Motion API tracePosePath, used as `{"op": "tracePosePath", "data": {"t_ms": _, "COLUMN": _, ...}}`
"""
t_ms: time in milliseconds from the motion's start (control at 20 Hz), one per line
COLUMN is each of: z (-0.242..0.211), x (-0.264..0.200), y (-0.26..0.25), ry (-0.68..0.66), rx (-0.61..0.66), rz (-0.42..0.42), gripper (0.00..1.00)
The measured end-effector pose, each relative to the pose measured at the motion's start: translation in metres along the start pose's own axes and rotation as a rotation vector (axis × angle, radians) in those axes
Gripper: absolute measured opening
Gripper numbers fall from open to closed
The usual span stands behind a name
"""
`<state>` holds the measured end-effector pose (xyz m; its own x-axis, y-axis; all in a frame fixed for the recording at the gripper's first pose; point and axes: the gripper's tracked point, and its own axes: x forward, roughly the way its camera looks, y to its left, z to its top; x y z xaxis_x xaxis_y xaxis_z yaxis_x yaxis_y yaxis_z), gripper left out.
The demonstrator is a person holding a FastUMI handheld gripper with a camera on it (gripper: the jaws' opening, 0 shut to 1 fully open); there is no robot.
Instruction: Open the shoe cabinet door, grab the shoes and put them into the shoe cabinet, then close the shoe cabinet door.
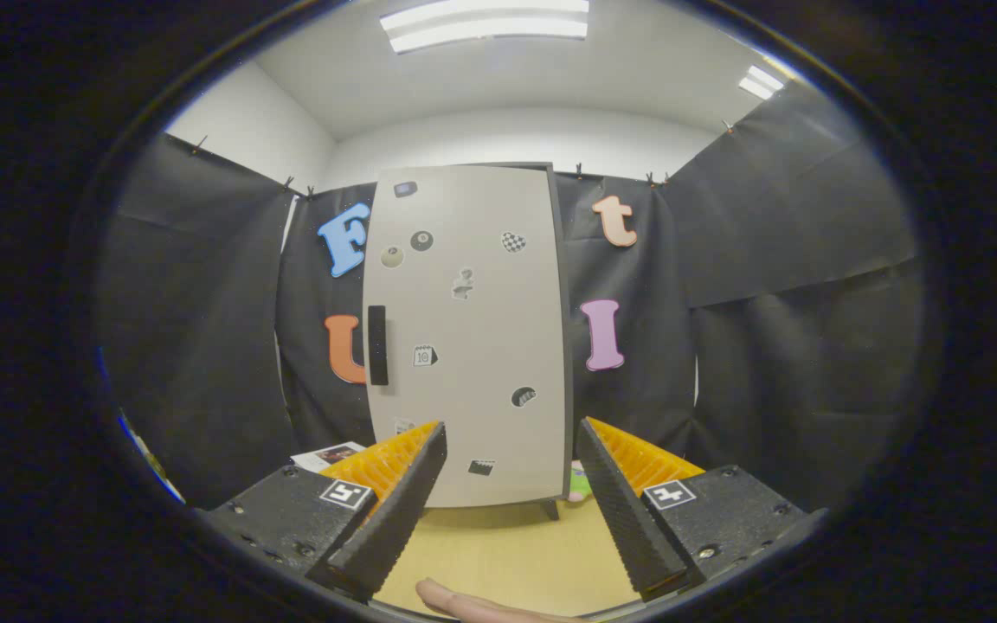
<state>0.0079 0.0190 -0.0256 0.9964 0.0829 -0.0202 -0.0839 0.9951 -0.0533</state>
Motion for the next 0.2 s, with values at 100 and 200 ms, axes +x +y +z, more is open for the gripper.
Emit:
{"op": "tracePosePath", "data": {"t_ms": 100, "z": -0.0006, "x": -0.0017, "y": 0.0028, "ry": -0.001, "rx": 0.001, "rz": 0.01, "gripper": 0.99}}
{"op": "tracePosePath", "data": {"t_ms": 200, "z": -0.0003, "x": -0.0032, "y": 0.0047, "ry": -0.004, "rx": 0.0, "rz": 0.018, "gripper": 0.99}}
